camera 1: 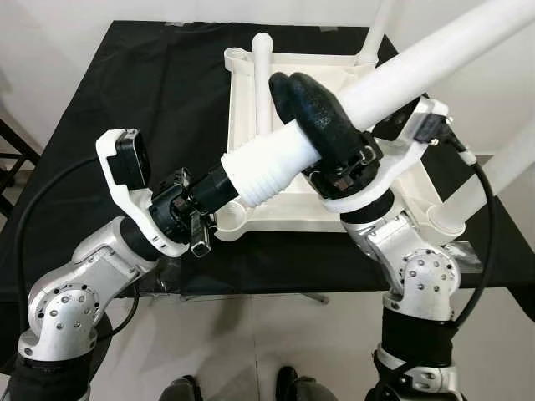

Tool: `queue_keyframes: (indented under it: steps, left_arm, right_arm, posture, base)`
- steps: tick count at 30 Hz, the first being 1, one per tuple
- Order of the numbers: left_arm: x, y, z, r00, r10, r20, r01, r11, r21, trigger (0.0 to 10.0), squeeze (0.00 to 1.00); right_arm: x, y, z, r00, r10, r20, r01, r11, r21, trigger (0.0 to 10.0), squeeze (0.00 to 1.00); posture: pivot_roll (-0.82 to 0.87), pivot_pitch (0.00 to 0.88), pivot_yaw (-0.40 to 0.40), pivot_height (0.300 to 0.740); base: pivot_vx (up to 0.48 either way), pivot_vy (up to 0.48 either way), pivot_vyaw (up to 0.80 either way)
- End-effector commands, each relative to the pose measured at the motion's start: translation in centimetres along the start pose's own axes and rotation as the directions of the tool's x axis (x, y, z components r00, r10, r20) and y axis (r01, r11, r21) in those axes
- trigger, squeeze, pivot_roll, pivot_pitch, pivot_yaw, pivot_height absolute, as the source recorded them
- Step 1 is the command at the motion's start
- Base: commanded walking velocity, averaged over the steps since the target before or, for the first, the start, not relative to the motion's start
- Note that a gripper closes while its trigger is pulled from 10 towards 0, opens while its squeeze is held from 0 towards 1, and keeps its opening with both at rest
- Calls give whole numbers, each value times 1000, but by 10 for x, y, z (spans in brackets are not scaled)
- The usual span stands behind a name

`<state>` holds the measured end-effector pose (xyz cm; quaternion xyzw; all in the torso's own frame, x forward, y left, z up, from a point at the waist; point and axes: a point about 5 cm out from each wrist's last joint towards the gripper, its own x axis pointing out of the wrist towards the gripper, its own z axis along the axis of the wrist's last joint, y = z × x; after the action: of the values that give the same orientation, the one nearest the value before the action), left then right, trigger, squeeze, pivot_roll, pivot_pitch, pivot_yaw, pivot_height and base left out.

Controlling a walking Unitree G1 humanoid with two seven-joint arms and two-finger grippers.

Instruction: Building children table

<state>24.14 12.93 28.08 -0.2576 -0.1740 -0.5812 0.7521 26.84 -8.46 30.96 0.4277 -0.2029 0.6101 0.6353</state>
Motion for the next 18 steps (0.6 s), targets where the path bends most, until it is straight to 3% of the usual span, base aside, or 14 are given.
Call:
queue_keyframes:
  steps: [1,11,12,14,15,18]
  left_arm:
    - [7,-16,-7,994,-107,-31,106,994,-28,10000,0]
    - [3,-4,-7,1000,-8,-1,8,1000,-27,10000,0]
    - [2,0,-5,1000,23,21,-22,999,-36,10000,1000]
    - [-5,12,-1,992,116,52,-115,993,-29,10000,1000]
    - [-5,12,-1,992,116,52,-115,993,-29,10000,1000]
    - [-19,23,2,972,229,44,-230,973,8,10000,1000]
  right_arm:
    - [-1,-1,1,1000,-27,-2,27,1000,-3,0,0]
    - [-1,-3,-5,998,-41,-53,41,999,-14,0,0]
    - [0,-6,-5,996,-63,-58,61,998,-34,0,0]
    - [5,-20,-2,983,-163,-83,150,977,-149,0,0]
    - [5,-20,-2,983,-163,-83,150,977,-149,0,0]
    - [9,-40,4,947,-308,-96,263,909,-322,0,0]
  posture:
    - [66,213,-85,740]
    - [64,220,-91,740]
    - [65,221,-91,740]
    - [68,227,-92,740]
    - [68,227,-92,740]
    - [68,232,-90,740]
  base:
    - [0,0,0]
    - [0,0,0]
    - [0,0,0]
    - [0,0,0]
    - [0,0,0]
    - [0,0,0]
